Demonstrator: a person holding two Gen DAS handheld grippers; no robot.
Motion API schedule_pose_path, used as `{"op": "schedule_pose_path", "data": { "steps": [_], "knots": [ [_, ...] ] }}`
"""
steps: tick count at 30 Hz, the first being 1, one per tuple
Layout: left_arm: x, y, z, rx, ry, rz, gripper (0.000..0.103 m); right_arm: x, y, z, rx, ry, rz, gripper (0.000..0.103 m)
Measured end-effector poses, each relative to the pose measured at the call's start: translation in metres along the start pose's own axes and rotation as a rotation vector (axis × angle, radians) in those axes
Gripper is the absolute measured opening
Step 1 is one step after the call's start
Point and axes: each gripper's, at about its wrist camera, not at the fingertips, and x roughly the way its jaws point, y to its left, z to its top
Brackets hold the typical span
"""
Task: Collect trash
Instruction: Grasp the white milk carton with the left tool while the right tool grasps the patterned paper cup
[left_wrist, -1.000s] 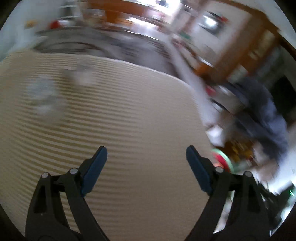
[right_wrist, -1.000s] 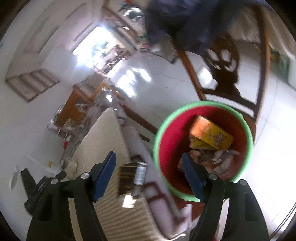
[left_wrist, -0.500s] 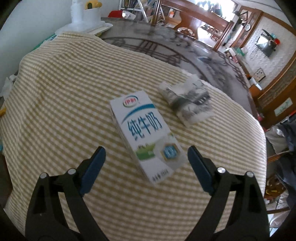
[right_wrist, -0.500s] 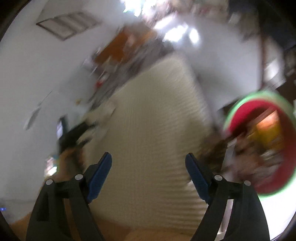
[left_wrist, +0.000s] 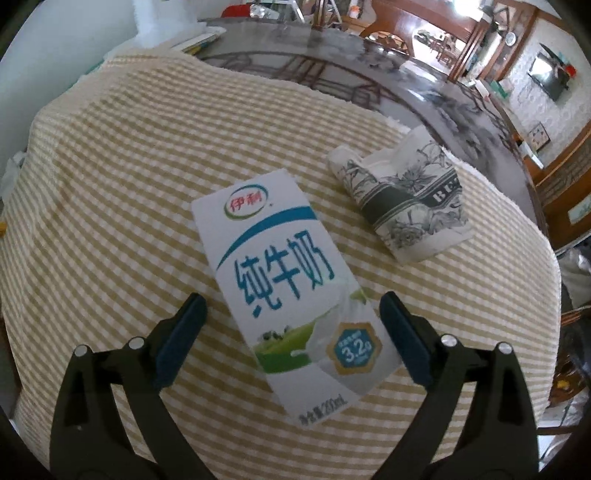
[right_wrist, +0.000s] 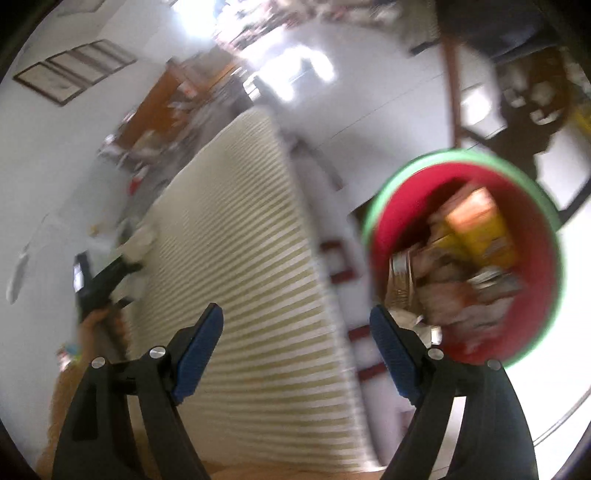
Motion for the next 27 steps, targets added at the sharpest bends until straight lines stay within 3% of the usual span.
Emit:
{"op": "schedule_pose_path", "data": {
  "steps": [4,7,14,19,24,27],
  "knots": [
    [-0.004,0.003,0.003,0.029,-0.024,-0.015,0.064,-0.013,-0.005,0.002,0.019,-0.065,-0.018,0.079],
    [-0.014,0.012,-0.002,0.041,-0.018,-0.048,0.052,-0.017,0.005,0.007,-0.006,-0.088,-0.016,0.079],
    [-0.075,0.050,-0.053,0.107,-0.074,-0.154,0.051,-0.003,0.087,0.012,-0.204,-0.076,0.011,0.081],
    [-0.114,0.095,-0.093,0.025,-0.122,-0.270,0.051,0.050,0.175,0.004,-0.413,-0.013,0.008,0.083],
    [-0.110,0.109,-0.095,-0.042,-0.108,-0.337,0.051,0.110,0.262,-0.007,-0.626,0.002,-0.008,0.084],
    [-0.112,0.111,-0.089,-0.061,-0.124,-0.376,0.051,0.151,0.311,-0.010,-0.753,-0.034,-0.057,0.092]
  ]
}}
